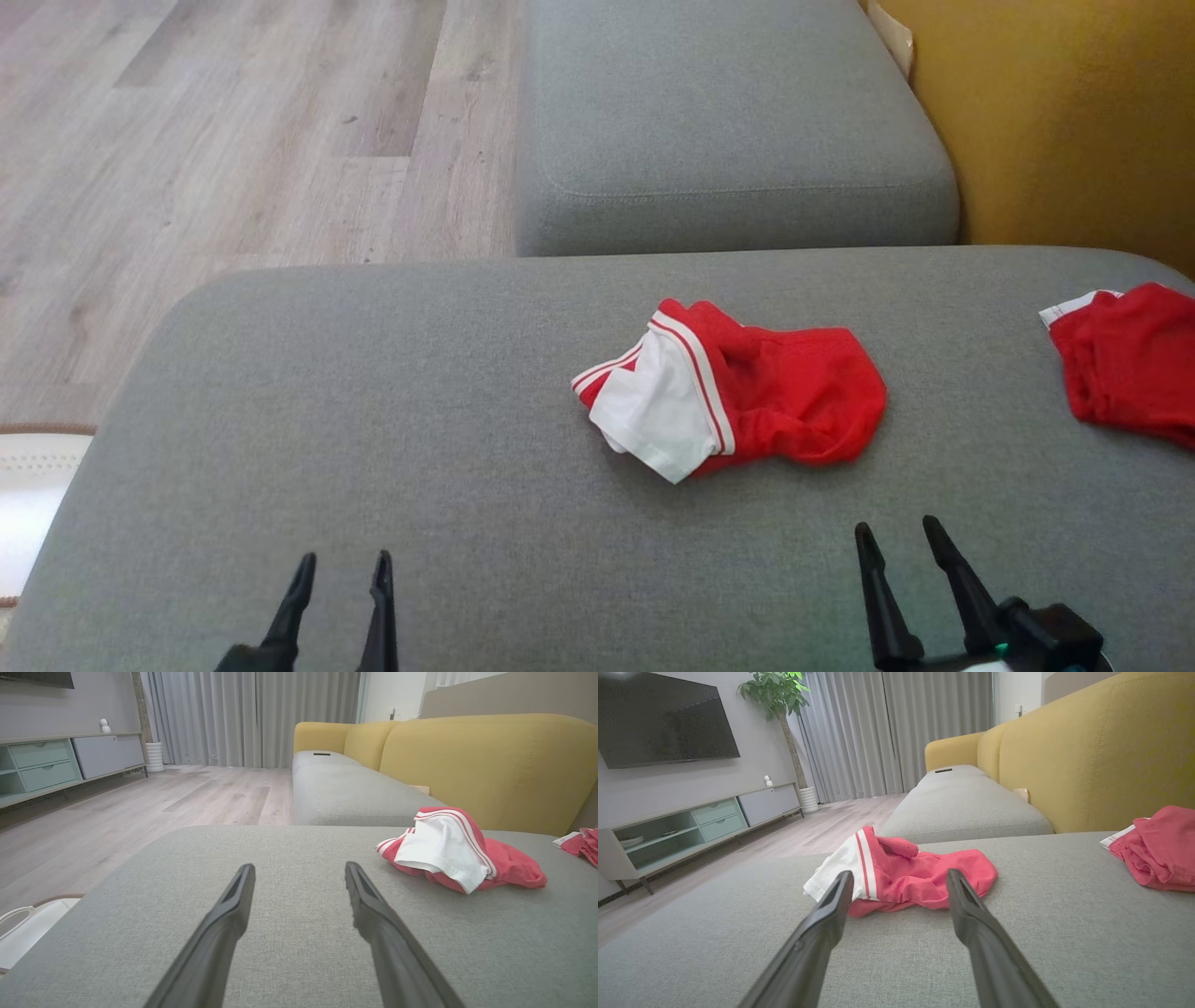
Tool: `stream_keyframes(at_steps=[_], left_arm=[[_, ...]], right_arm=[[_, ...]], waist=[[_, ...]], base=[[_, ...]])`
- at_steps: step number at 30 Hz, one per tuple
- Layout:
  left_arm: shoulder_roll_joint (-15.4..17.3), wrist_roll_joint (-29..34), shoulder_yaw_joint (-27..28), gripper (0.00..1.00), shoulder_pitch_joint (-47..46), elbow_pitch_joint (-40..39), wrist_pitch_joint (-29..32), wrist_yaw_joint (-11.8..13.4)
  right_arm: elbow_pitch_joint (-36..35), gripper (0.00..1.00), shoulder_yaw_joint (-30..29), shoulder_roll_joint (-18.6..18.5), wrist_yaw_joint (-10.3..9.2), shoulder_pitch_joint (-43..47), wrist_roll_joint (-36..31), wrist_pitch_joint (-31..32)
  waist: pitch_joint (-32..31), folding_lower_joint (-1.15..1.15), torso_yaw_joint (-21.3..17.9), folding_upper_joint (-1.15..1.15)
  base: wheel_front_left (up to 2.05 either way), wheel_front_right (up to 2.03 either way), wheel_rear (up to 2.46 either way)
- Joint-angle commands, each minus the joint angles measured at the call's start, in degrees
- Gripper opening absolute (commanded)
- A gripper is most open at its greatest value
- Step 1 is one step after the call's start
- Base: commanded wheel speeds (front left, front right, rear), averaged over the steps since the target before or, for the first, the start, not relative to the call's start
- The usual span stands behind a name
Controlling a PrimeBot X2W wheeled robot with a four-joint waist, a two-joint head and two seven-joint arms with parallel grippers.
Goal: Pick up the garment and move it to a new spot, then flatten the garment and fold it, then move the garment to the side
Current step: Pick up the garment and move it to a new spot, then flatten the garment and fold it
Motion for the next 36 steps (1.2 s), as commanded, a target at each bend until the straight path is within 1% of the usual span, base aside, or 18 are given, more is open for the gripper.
stream_keyframes(at_steps=[1, 29, 36], left_arm=[[-0.22, 0.62, 1.54, 1.00, -3.29, -2.11, -0.53, 0.48], [-0.22, 1.51, 2.49, 1.00, -3.86, -1.76, -0.53, -0.10], [-0.22, 1.29, 2.12, 1.00, -4.09, -1.91, -0.53, -0.07]], right_arm=[[-1.91, 1.00, 1.41, -0.28, 0.37, -2.09, -0.36, -0.32], [-2.46, 1.00, 1.29, -0.28, 0.37, -1.82, 0.17, -0.32], [-3.00, 1.00, 1.10, -0.28, 0.37, -2.12, -0.07, -0.32]], waist=[[0.01, 0.00, -0.03, 0.00], [-0.28, 0.00, 0.06, 0.00], [0.81, 0.00, -0.18, 0.00]], base=[[0.00, 0.00, 0.00], [0.00, 0.00, 0.00], [0.00, 0.00, 0.00]])
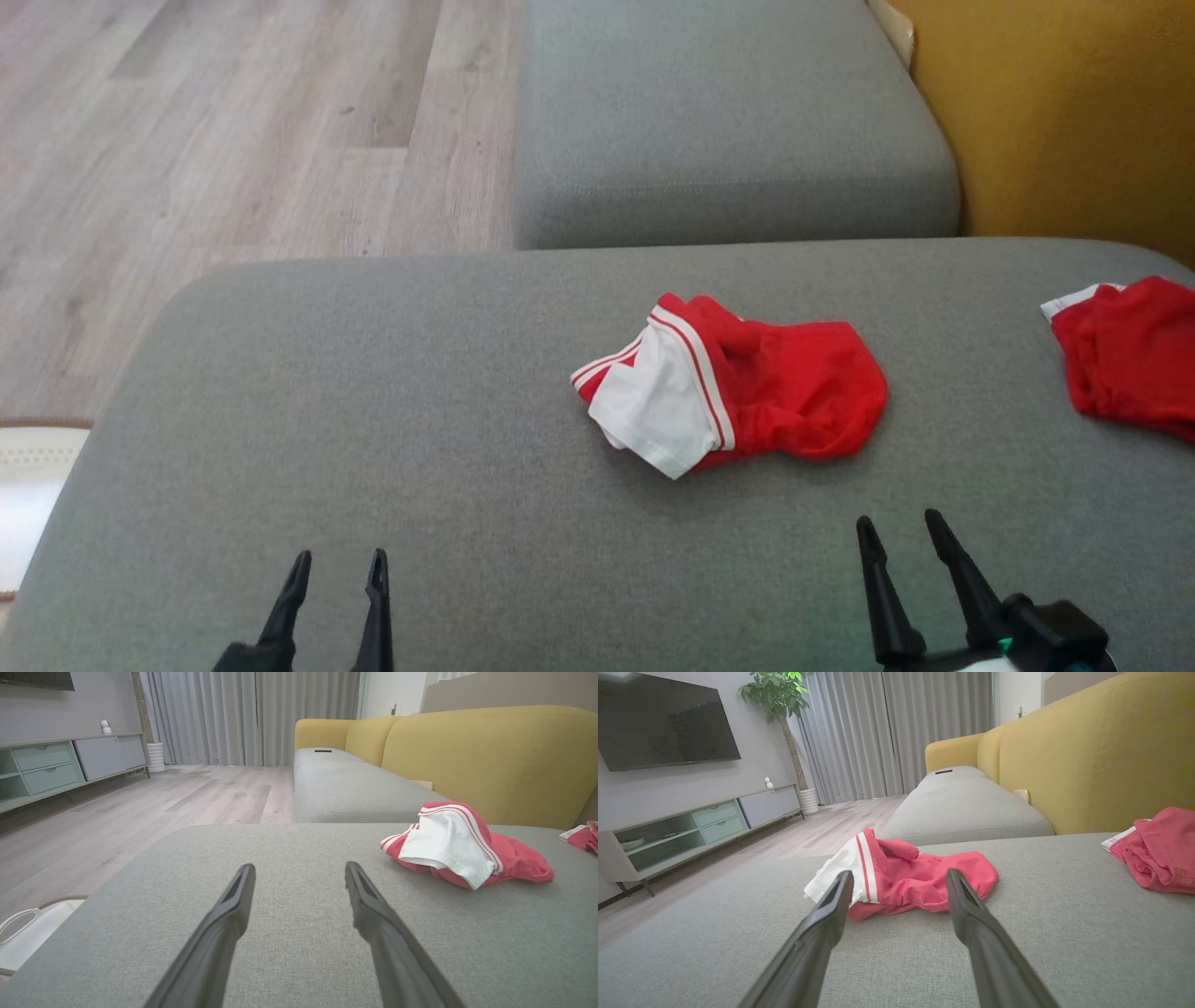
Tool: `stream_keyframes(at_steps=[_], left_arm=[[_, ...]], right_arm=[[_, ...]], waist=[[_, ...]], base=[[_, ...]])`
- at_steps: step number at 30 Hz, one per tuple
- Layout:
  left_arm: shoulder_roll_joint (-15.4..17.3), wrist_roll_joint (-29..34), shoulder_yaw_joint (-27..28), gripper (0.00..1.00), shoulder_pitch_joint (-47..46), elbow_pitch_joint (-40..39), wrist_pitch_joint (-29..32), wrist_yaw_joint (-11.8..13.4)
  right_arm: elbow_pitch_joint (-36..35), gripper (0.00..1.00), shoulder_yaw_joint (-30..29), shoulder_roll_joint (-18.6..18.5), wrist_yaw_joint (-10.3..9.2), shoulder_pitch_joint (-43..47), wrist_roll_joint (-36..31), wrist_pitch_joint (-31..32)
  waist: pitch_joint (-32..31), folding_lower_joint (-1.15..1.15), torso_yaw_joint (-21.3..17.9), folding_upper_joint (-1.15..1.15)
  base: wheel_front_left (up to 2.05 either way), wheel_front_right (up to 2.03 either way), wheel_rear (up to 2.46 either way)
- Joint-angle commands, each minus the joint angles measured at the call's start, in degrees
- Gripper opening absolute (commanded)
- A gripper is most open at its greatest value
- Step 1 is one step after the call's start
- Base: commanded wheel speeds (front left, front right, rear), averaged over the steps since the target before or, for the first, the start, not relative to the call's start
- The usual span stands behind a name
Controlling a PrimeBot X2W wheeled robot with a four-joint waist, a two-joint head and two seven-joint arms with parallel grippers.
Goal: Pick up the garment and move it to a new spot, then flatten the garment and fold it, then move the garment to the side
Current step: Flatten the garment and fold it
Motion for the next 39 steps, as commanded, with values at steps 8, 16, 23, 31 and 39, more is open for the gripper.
stream_keyframes(at_steps=[8, 16, 23, 31, 39], left_arm=[[-0.22, -2.77, -1.37, 1.00, -8.69, 1.66, -0.53, -1.63], [-0.22, -5.14, -8.29, 1.00, -20.11, 10.03, -0.53, -4.42], [-0.23, -5.45, -14.51, 1.00, -36.19, 21.82, 1.96, -6.71], [-0.23, -19.41, -24.35, 1.00, -59.41, 31.67, 6.16, -5.29], [-0.23, -29.97, -30.49, 1.00, -69.68, 41.31, 9.29, -4.32]], right_arm=[[-2.68, 1.00, 1.54, -0.29, 0.37, -3.45, 0.49, -0.32], [-2.97, 1.00, 2.85, -0.29, 0.37, -5.91, -0.51, -0.32], [-3.23, 1.00, 4.75, -0.29, 0.37, -8.88, -1.60, -0.32], [-5.00, 1.00, 7.36, -1.46, 0.37, -13.59, 1.60, -0.32], [-5.30, 1.00, 9.79, -2.62, 0.37, -16.75, 3.45, -0.32]], waist=[[3.44, 0.00, -0.80, 0.00], [7.91, 0.00, -3.11, 0.00], [13.74, 0.00, -5.58, 0.00], [22.38, 0.00, -8.43, 0.00], [26.87, 0.00, -10.88, 0.00]], base=[[0.00, 0.00, 0.00], [0.00, 0.00, 0.00], [0.00, 0.00, 0.00], [0.00, 0.00, 0.00], [0.00, 0.00, 0.00]])
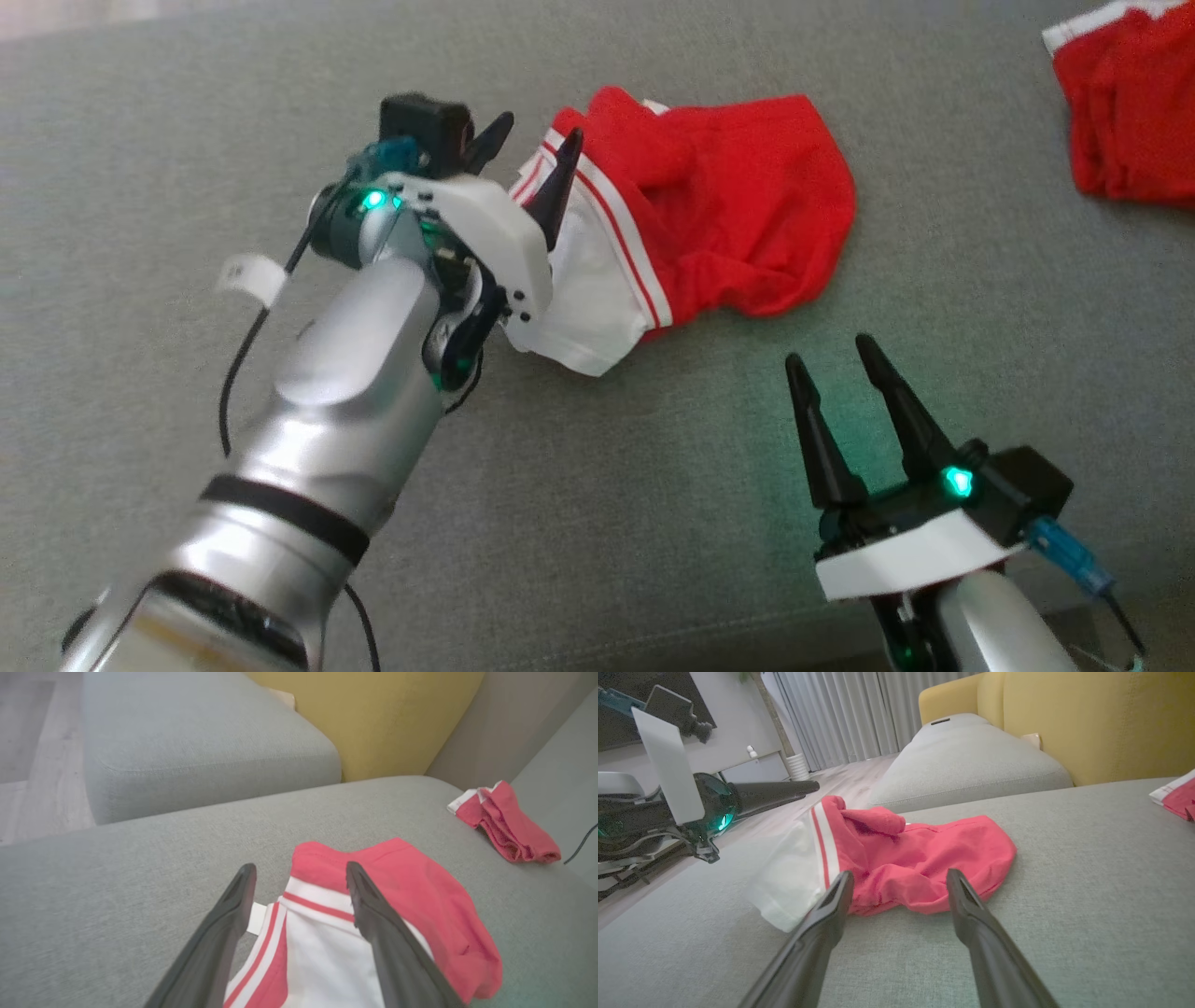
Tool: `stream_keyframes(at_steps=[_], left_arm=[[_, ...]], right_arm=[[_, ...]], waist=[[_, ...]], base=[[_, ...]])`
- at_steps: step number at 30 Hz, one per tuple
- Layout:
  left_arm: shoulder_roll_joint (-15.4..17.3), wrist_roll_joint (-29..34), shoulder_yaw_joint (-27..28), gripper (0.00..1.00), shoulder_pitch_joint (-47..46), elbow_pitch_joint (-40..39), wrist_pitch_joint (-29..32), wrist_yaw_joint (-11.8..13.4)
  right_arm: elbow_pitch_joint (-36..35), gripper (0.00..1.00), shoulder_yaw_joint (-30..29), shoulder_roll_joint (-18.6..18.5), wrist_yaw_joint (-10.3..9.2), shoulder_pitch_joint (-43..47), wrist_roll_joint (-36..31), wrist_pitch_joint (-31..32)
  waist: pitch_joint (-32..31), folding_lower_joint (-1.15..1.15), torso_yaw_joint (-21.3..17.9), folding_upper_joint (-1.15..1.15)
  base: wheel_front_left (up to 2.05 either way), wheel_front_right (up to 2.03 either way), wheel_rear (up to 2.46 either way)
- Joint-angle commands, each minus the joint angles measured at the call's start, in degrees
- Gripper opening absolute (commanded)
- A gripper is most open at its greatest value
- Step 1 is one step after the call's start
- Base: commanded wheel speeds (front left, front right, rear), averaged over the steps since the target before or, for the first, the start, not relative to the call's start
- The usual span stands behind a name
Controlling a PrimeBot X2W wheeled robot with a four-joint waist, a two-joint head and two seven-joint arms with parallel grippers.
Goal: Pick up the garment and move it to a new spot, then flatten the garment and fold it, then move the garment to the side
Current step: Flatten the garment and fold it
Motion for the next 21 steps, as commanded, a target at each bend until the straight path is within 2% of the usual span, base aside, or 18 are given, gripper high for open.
stream_keyframes(at_steps=[1, 10, 18, 19, 20, 21], left_arm=[[0.93, -0.52, 0.79, 1.00, -3.56, -1.04, -0.06, 0.11], [0.93, -7.22, -6.70, 1.00, -9.68, 6.86, 5.19, 1.17], [0.93, -11.33, -12.36, 1.00, -10.33, 8.79, 8.99, -0.03], [0.93, -11.68, -12.89, 0.86, -10.49, 8.79, 8.86, -0.14], [0.93, -11.95, -13.38, 0.47, -10.70, 8.76, 8.48, -0.15], [0.93, -12.25, -13.86, 0.35, -10.86, 8.77, 8.18, -0.14]], right_arm=[[-1.98, 1.00, 1.35, -0.66, 0.37, -1.54, 0.42, -0.32], [-1.81, 1.00, 2.31, -0.74, 0.37, -3.02, 0.49, -0.32], [-1.87, 1.00, 2.13, -0.64, 0.37, -2.91, 0.32, -0.32], [-1.87, 1.00, 2.09, -0.65, 0.37, -2.95, 0.31, -0.32], [-1.87, 1.00, 2.02, -0.64, 0.37, -2.98, 0.29, -0.32], [-1.85, 1.00, 1.97, -0.64, 0.37, -3.03, 0.28, -0.32]], waist=[[1.52, -0.02, -1.27, 0.00], [3.55, -0.02, -2.57, 0.00], [3.61, -0.02, -2.12, 0.00], [3.63, -0.02, -2.02, 0.00], [3.65, -0.02, -1.89, 0.00], [3.64, -0.02, -1.77, 0.00]], base=[[0.00, 0.00, 0.00], [0.00, 0.00, 0.00], [0.00, 0.00, 0.00], [0.00, 0.00, 0.00], [0.00, 0.00, 0.00], [0.00, 0.00, 0.00]])
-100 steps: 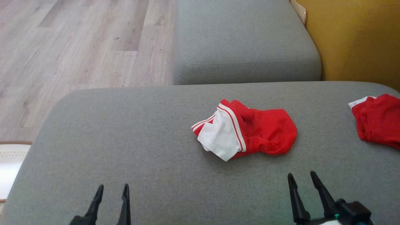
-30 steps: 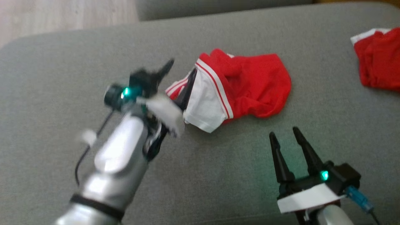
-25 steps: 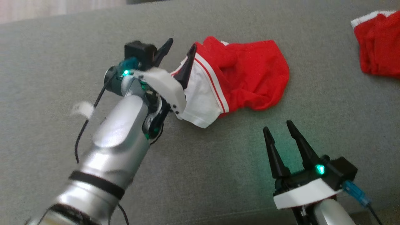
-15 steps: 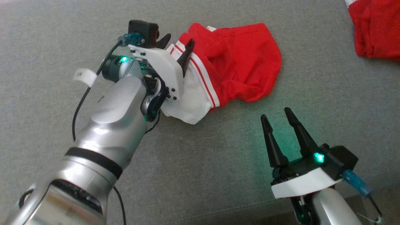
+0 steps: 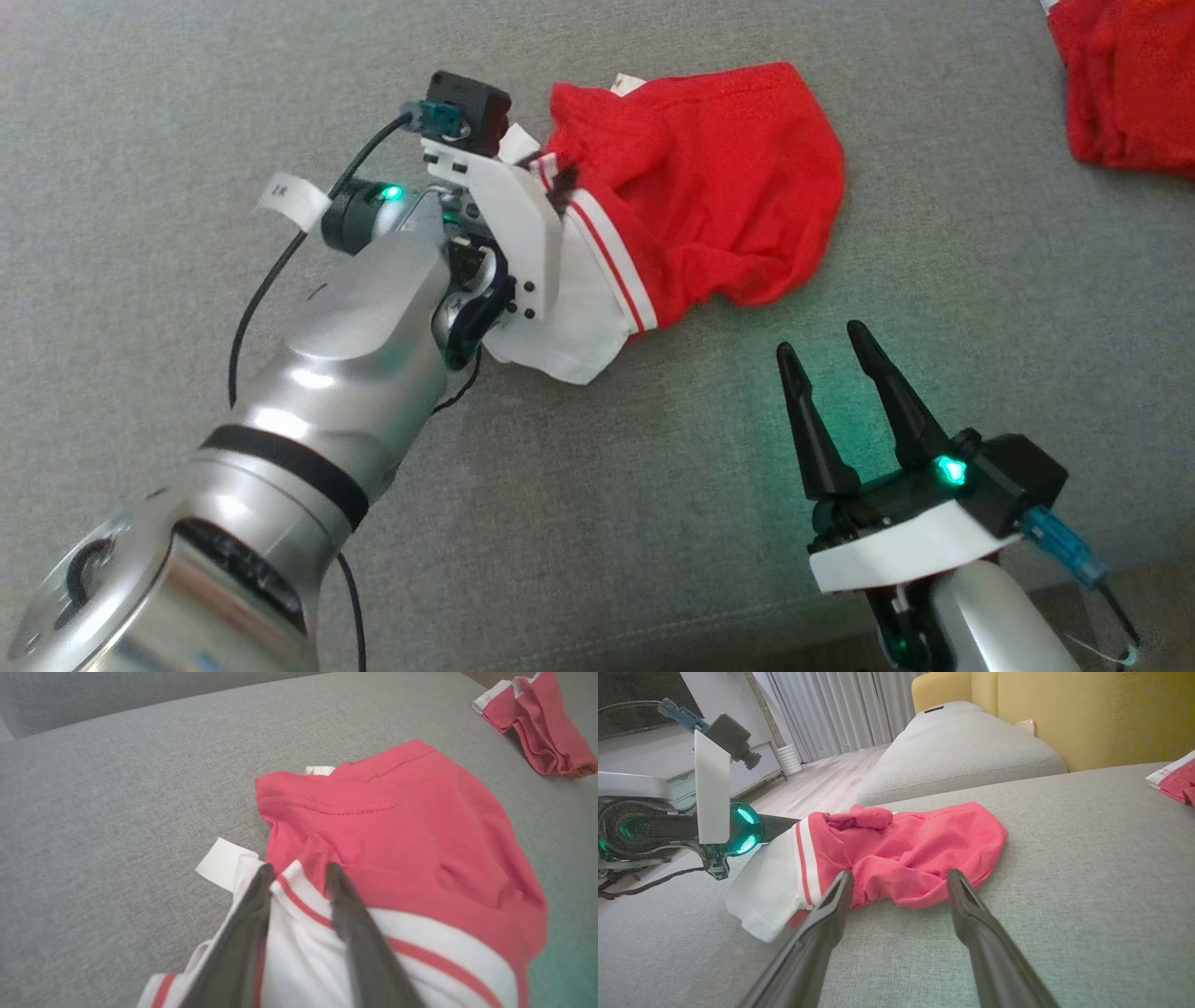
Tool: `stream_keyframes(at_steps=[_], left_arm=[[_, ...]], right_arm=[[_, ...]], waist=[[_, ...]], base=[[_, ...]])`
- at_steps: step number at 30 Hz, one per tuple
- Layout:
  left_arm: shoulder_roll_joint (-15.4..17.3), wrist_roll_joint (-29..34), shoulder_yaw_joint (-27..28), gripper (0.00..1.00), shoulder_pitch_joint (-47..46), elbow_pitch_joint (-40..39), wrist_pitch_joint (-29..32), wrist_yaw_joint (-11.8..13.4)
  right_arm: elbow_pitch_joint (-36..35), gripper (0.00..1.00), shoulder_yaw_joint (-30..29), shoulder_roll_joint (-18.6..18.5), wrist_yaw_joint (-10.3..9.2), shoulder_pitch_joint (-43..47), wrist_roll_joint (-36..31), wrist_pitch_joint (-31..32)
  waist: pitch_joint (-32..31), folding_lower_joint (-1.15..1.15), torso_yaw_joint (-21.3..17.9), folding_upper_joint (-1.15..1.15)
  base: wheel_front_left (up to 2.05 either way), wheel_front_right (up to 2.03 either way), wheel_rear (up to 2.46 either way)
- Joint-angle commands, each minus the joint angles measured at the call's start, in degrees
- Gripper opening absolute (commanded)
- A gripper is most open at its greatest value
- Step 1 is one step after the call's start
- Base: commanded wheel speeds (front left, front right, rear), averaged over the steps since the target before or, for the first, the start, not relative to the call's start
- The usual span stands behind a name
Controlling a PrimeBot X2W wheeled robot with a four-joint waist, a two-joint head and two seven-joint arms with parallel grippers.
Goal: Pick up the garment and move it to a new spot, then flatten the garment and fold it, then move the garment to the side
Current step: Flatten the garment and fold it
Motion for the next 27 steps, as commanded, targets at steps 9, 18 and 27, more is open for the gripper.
stream_keyframes(at_steps=[9, 18, 27], left_arm=[[1.02, -1.11, -3.80, 0.00, -3.73, -0.15, -5.65, 0.17], [1.02, -4.35, -3.88, 0.00, -9.28, -6.34, -10.71, -1.19], [1.02, -11.59, 0.26, 0.00, -18.20, -10.36, -10.61, -3.67]], right_arm=[[-0.91, 1.00, 1.00, -0.39, 0.37, -0.99, -0.17, -0.32], [-0.62, 1.00, 1.32, 0.44, 0.37, -0.14, 0.08, -0.32], [0.28, 1.00, 3.41, 1.74, 0.37, 1.54, 1.17, -0.32]], waist=[[-3.59, 0.00, 0.64, 0.00], [-10.10, 0.00, -0.38, 0.00], [-15.39, 0.00, -7.18, 0.00]], base=[[0.00, 0.00, 0.00], [0.00, 0.00, 0.00], [0.00, 0.00, 0.00]])
